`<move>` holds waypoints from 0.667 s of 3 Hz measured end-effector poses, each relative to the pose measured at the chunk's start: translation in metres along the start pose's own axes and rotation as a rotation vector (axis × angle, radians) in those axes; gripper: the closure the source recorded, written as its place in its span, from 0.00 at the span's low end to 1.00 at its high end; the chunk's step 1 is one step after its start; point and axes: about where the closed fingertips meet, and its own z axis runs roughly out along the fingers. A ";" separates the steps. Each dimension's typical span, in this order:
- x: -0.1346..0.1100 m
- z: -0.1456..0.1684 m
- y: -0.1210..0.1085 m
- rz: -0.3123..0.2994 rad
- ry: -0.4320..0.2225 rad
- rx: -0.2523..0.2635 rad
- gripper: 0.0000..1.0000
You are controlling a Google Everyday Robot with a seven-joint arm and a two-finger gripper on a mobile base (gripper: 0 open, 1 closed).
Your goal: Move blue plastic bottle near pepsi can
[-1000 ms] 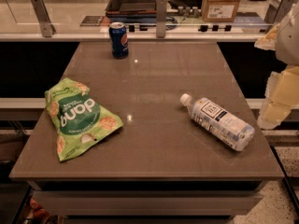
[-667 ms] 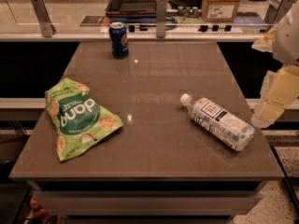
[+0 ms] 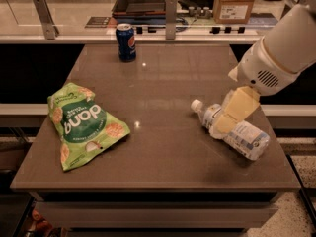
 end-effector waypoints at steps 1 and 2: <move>-0.006 0.035 -0.002 0.146 -0.018 0.023 0.00; 0.016 0.045 -0.007 0.313 0.029 0.099 0.00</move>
Offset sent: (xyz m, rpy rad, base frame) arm 0.0067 -0.0271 -0.0672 -0.0280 0.0778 -0.5898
